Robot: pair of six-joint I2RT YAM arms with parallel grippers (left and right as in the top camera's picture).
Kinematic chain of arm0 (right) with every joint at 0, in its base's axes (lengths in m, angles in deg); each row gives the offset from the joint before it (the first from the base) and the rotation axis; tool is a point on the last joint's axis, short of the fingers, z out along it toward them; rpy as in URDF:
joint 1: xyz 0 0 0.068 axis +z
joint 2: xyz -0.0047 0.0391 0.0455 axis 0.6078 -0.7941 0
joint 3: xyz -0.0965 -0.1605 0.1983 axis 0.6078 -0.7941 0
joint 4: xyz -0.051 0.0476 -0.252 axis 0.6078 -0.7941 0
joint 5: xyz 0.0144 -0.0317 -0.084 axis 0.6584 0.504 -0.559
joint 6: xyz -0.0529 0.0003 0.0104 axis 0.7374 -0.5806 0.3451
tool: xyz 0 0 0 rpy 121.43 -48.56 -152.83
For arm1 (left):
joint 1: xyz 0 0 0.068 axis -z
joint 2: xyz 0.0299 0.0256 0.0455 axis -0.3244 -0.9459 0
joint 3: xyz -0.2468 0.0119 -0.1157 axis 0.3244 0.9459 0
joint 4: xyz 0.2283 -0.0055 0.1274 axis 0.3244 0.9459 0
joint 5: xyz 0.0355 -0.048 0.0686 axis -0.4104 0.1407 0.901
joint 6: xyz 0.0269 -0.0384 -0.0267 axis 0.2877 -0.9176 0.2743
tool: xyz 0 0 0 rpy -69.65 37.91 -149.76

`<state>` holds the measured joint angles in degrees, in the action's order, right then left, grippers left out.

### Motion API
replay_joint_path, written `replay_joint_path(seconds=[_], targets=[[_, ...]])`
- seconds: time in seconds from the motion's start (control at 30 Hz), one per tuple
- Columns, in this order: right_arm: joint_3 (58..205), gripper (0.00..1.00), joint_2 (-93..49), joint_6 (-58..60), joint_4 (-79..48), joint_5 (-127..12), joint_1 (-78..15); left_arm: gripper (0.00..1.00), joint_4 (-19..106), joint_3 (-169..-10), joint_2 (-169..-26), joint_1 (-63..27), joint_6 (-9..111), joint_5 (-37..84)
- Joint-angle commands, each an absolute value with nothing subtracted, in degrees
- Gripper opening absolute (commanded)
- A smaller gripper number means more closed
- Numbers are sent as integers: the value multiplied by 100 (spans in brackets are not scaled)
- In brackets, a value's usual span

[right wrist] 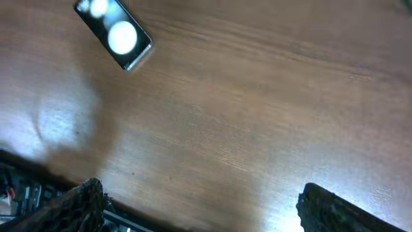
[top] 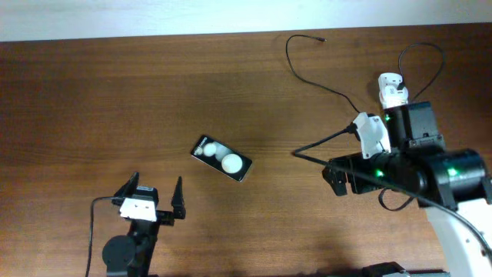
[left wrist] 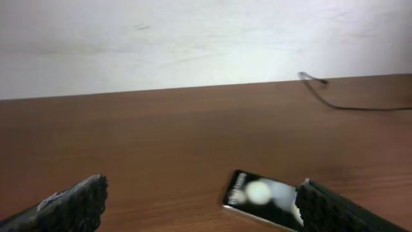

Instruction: Plug charger to phone and switch on socket

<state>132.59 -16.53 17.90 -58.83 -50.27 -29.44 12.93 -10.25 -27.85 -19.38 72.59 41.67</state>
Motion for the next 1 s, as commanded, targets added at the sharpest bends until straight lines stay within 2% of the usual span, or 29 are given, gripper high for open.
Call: replay_joint_path(seconds=[0.0, 0.07, 0.13, 0.27, 0.33, 0.43, 0.47, 0.5, 0.7, 0.83, 0.9, 0.97], targets=[[13246, 99, -1013, 1744, -5818, -4913, -2918, 99, 1418, -1272, -2807, -1946, 6732, 3380], [13246, 99, -786, 1740, -5838, -4911, -2918, 99, 1897, -1819, -3161, -1946, 6735, 3402], [13246, 99, -617, 1742, -5833, -4911, -2918, 99, 2231, -2625, -4190, -1946, 6778, 3402], [13246, 99, -613, 1742, -5849, -4911, -2918, 99, 3728, -5394, -7526, -1756, 7323, 3402], [13246, 99, -613, 1742, -5873, -4913, -2918, 99, 4421, -6597, -8743, -1367, 7316, 3457], [13246, 99, -613, 1744, -5897, -4915, -2918, 99, 5158, -7777, -9950, -425, 7226, 4486], [13246, 99, -613, 1744, -5943, -4913, -2918, 99, 5212, -7952, -10245, -126, 6822, 4565], [13246, 99, -615, 1744, -5956, -4915, -2918, 99, 5184, -7965, -10367, -1, 6424, 4523], [13246, 99, -995, 1744, -5956, -4915, -2918, 99, 5005, -7965, -10570, 42, 6337, 3896], [13248, 99, -1454, 1749, -6187, -4352, -2918, 99, 5300, -7963, -10584, 42, 4772, 4335], [13222, 99, -1035, 2118, -5940, -4356, -2918, 99, 5542, -7952, -10809, 47, 3902, 4539], [12822, 99, -176, 2111, -5420, -4596, -2918, 99, 5643, -7941, -11169, 95, 3530, 4626]])
